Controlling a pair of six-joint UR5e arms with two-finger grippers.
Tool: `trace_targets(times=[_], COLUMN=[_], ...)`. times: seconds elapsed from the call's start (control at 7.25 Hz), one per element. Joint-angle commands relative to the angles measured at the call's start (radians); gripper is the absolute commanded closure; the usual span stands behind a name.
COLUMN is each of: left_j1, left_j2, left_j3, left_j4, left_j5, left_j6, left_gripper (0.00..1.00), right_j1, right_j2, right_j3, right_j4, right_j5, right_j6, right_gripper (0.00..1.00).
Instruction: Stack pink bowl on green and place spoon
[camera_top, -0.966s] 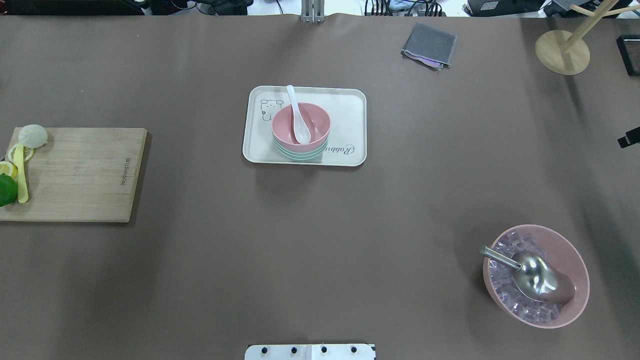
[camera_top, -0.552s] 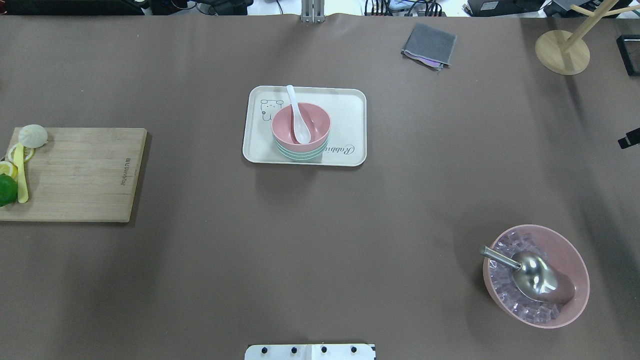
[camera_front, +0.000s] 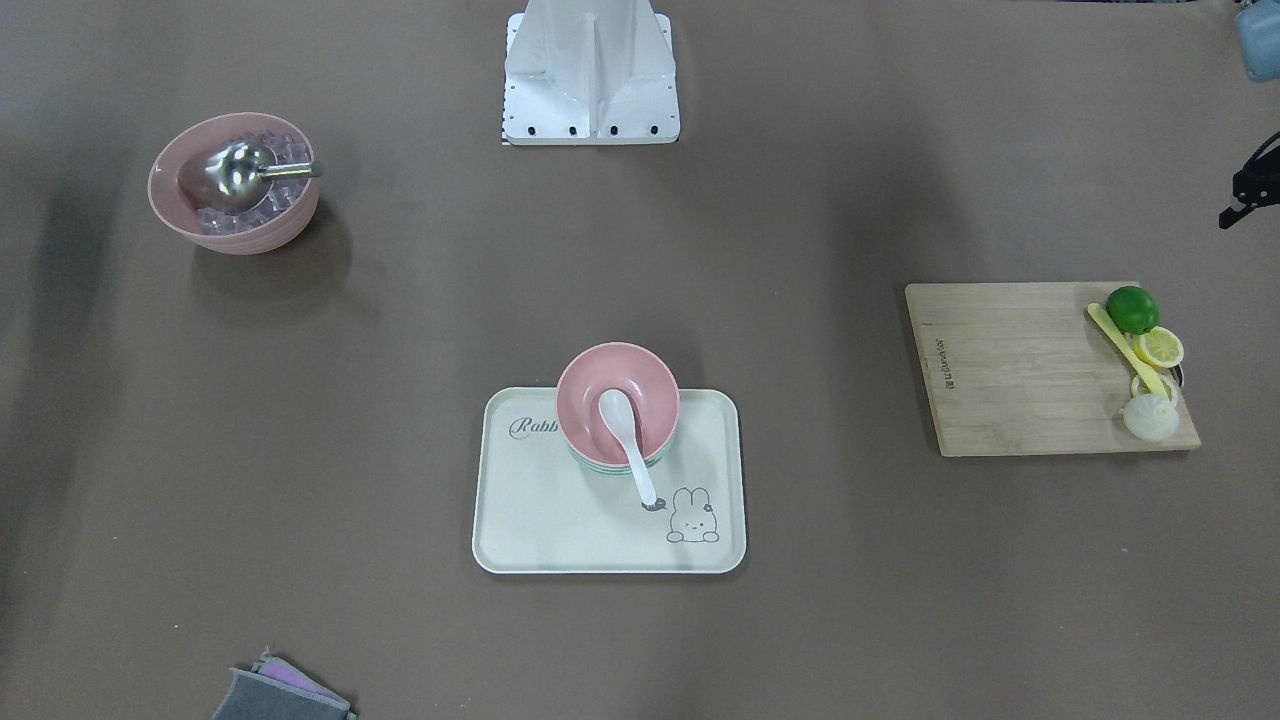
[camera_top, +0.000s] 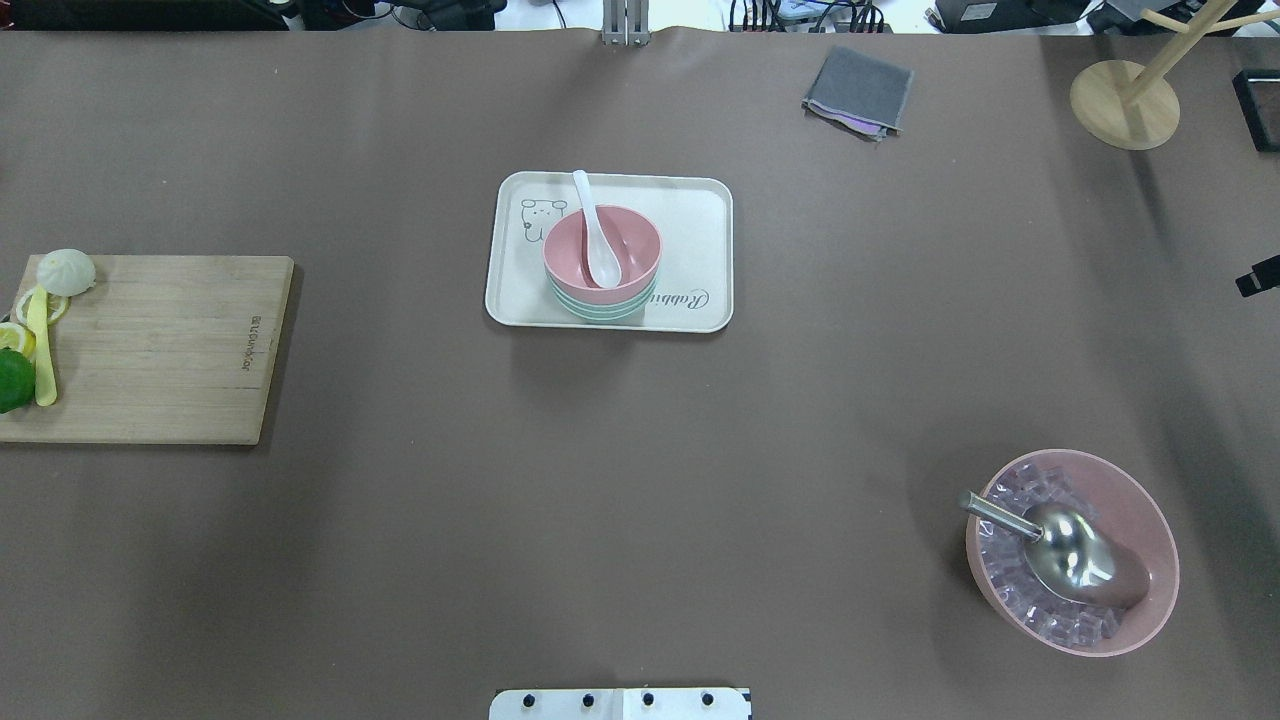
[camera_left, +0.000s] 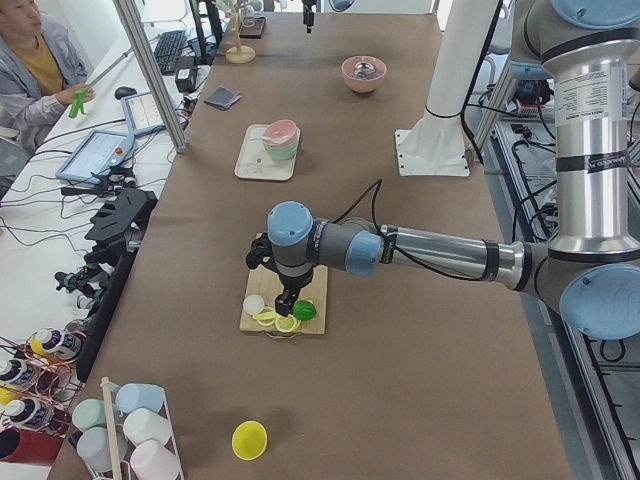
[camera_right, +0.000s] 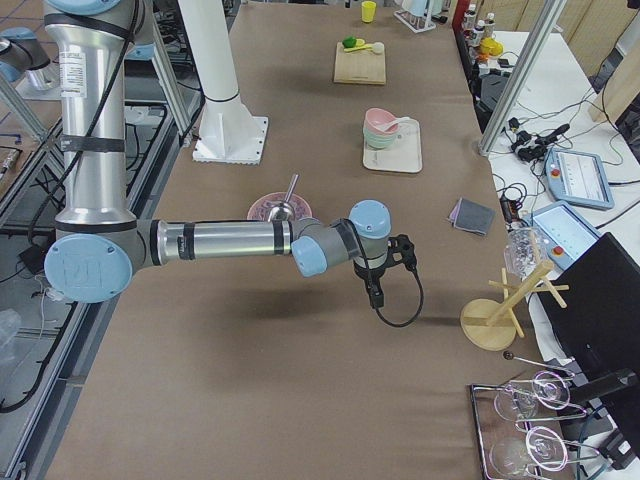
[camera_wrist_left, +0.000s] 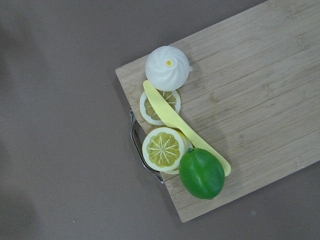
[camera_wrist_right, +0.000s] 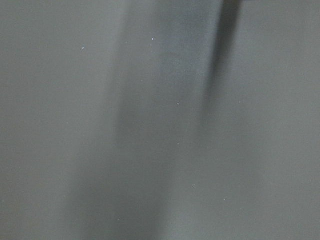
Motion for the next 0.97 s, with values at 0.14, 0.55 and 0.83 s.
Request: trace_targets(times=[0.14, 0.55, 0.83], left_j1=[0.003, 0.003, 0.004], left_j2=[-0.002, -0.011, -0.012], left_j3=[0.01, 0.012, 0.005], left_j4=[0.0, 0.003, -0.009], left_j5=[-0.027, -0.024, -0.021], left_j6=[-0.001, -0.02, -0.109], left_gripper=[0.02, 0.02, 0.02], right_j1=[0.0, 0.0, 0.0], right_j2=[-0.001, -0.015, -0.018], right_j3=[0.002, 0.01, 0.014], right_j4=[0.0, 0.002, 0.0], right_j5=[-0.002, -0.003, -0.003], right_j6=[0.0, -0.001, -0.002], right_gripper=[0.0, 0.0, 0.0])
